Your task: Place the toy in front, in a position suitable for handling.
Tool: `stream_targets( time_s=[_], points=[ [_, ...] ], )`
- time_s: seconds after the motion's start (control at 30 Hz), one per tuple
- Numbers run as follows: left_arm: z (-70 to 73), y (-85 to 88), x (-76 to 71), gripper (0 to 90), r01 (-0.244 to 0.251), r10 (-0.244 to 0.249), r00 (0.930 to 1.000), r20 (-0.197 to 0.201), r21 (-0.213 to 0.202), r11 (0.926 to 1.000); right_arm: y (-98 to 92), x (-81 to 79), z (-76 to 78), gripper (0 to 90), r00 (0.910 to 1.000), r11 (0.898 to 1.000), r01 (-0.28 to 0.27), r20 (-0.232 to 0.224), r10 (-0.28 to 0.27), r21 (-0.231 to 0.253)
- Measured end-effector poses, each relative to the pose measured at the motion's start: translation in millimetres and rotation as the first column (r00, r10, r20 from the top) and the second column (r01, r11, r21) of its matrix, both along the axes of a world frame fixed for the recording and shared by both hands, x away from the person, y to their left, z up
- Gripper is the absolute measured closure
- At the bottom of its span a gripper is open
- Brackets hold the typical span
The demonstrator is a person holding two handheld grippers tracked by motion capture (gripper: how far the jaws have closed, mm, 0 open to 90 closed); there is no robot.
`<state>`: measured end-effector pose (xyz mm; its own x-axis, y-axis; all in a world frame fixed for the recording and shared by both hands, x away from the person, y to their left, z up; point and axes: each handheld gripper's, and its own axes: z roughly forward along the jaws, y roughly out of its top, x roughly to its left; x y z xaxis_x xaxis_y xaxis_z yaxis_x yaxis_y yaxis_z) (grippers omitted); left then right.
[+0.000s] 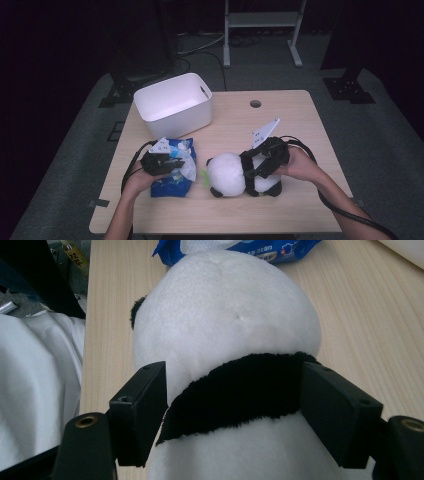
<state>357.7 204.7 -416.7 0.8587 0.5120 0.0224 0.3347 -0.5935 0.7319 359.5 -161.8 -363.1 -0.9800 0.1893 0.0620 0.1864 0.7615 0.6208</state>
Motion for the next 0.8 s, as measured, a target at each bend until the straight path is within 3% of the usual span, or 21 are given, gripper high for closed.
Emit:
stream_targets(
  time_s=[0.4,0.8],
  points=[
    [16.5,1.6,-2.8,82.7,0.008,-0.008,0.9996,0.027,-0.016,0.9998,-1.0,0.0,-0.8,26.5,1.0000,1.000,-0.001,-0.003,0.001,0.009],
    [29.7,2.8,-4.3,83.5,0.020,-0.018,0.9994,0.029,-0.056,0.9982,-3.0,-0.1,-0.4,26.3,1.0000,1.000,0.002,-0.006,-0.002,0.029]
  ],
)
